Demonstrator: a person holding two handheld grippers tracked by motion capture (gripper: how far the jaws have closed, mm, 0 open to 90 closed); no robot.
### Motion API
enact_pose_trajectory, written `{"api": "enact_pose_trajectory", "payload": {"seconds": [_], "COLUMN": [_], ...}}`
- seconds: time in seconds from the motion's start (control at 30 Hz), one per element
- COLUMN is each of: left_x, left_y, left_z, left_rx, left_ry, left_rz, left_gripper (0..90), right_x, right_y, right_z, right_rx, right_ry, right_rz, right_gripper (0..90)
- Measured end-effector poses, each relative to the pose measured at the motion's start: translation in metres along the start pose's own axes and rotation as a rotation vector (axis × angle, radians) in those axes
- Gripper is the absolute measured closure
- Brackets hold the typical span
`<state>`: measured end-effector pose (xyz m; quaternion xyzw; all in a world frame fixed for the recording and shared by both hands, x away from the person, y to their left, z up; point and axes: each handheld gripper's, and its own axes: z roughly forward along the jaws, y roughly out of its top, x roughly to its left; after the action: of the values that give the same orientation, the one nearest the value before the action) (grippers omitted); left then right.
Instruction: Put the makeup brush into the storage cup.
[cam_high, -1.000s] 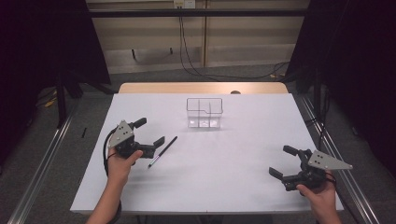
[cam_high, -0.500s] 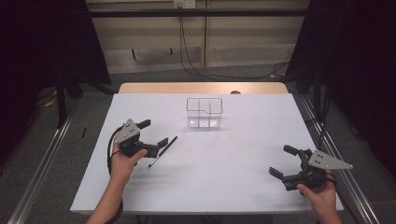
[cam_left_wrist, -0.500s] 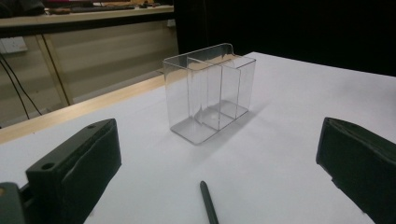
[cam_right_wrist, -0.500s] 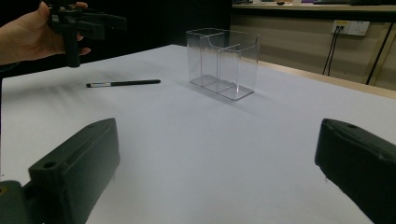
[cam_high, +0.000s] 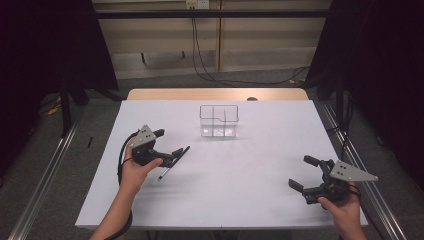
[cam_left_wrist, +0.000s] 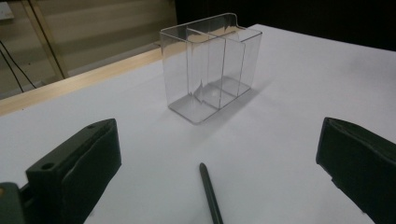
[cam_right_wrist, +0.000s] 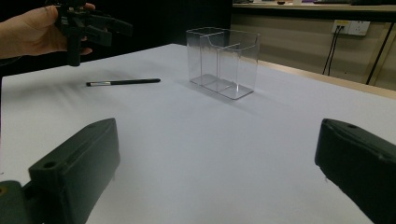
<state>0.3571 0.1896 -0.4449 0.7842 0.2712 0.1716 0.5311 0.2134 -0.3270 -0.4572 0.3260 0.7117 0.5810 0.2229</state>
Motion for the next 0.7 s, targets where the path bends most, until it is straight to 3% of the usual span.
{"api": "enact_pose_trajectory", "payload": {"seconds": [0.07, 0.13, 0.3, 0.33, 0.7], "left_x": [0.0002, 0.0011, 0.0016, 0.0023, 0.0054], "left_y": [0.0011, 0.004, 0.0064, 0.0074, 0.0108], "left_z": [0.0001, 0.0008, 0.0031, 0.0038, 0.0094], "left_rx": [0.013, 0.06, 0.11, 0.139, 0.316], "left_ry": [0.0, -0.005, -0.006, -0.008, -0.025], "left_rz": [-0.004, 0.003, -0.011, -0.003, -0.053], "left_gripper": [0.0, 0.0, 0.0, 0.0, 0.0], "right_x": [-0.0003, -0.0004, -0.0002, 0.0001, -0.0006], "right_y": [-0.0001, -0.0001, 0.0003, 0.0004, 0.0001], "right_z": [0.0001, 0.0003, 0.0012, 0.0014, 0.0017], "right_rx": [0.001, 0.004, 0.004, 0.007, 0.01], "right_ry": [0.0, -0.002, -0.001, 0.002, 0.001], "right_rz": [-0.001, -0.001, -0.006, -0.007, -0.007], "right_gripper": [0.0, 0.0, 0.0, 0.0, 0.0]}}
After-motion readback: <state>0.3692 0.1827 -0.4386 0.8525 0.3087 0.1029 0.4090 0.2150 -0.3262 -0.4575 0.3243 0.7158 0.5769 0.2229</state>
